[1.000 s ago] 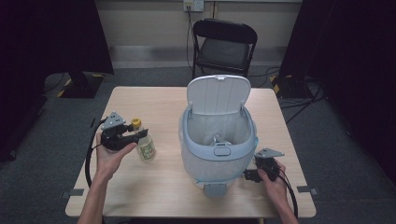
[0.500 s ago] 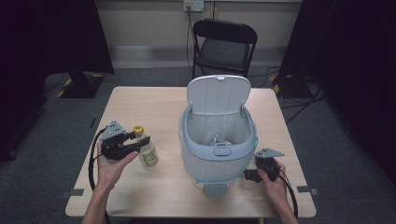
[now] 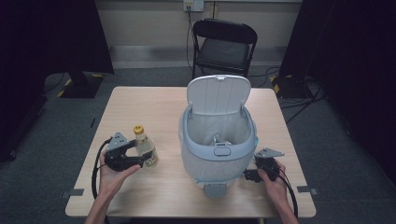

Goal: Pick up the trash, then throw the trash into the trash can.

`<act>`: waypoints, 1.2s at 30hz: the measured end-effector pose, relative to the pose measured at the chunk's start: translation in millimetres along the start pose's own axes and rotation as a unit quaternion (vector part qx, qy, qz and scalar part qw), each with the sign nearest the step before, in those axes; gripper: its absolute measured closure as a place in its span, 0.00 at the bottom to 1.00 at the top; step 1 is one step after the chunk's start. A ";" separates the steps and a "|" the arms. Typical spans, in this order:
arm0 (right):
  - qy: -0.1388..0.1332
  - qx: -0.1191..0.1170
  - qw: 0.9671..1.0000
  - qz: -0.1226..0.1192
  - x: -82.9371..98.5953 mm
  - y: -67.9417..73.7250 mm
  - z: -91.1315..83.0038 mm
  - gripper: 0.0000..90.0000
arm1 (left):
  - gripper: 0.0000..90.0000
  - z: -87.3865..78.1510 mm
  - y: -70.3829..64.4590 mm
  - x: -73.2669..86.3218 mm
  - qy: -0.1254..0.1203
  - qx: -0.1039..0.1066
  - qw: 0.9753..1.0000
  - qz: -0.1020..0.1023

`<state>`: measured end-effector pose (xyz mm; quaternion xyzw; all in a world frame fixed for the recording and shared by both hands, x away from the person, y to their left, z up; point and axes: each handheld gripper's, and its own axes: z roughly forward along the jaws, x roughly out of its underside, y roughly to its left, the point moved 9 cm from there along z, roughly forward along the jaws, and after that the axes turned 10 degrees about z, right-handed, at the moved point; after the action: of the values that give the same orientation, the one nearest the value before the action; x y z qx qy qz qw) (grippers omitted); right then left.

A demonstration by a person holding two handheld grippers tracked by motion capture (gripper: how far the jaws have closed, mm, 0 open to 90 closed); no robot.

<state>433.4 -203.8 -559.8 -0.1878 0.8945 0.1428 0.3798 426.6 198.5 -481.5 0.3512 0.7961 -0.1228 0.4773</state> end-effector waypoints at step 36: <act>0.002 -0.007 1.000 -0.004 0.0 1.0 0.8 0.16 | 0.31 44.5 -3.6 32.2 0.054 -0.012 0.998 -0.009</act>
<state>433.5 -202.7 -560.3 -0.1941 0.8936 0.1472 0.3771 444.5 186.5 -532.2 0.3440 0.8256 -0.0980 0.4364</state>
